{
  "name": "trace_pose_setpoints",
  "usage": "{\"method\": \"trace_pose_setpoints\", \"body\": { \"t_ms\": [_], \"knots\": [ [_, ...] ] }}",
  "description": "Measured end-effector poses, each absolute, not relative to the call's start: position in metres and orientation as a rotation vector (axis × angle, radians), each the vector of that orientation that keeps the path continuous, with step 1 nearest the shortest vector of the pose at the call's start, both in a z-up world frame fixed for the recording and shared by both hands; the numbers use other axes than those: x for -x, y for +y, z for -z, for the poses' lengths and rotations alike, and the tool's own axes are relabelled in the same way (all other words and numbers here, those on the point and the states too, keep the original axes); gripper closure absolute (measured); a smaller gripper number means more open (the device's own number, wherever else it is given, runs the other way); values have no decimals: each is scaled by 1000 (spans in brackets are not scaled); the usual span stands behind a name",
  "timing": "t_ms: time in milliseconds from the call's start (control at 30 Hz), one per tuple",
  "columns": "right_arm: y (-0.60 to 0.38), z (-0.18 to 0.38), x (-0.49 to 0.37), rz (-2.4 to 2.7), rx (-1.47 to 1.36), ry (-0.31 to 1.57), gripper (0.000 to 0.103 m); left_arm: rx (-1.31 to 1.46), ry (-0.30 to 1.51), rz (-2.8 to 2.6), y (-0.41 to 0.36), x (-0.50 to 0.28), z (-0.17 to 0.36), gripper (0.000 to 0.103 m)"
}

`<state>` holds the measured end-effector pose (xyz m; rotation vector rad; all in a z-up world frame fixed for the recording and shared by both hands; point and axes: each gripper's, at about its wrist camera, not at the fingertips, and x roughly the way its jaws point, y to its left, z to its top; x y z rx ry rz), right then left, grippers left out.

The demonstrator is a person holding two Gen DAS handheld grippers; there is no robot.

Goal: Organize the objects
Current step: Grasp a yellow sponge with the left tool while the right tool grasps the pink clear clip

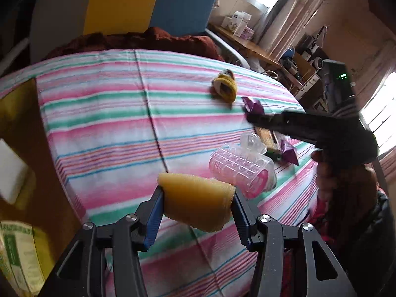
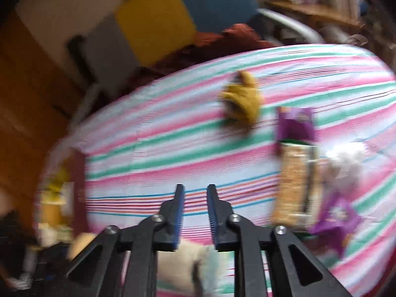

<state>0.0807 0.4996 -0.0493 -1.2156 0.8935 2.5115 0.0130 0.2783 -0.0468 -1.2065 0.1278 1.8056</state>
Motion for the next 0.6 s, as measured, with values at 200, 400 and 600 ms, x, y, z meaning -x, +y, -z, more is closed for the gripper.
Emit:
{"method": "trace_pose_setpoints", "body": {
  "t_ms": [200,400,600],
  "knots": [
    [463,46,-69,-2706,1339,886,51,1199,136,-1833,272,-18,45,51],
    [427,51,-61,-2772,1539,784,36,1179,155,-1897,268,-17,43,50],
    [425,60,-54,-2758,1590,782,36,1170,120,-1934,261,-14,37,51]
  ]
}}
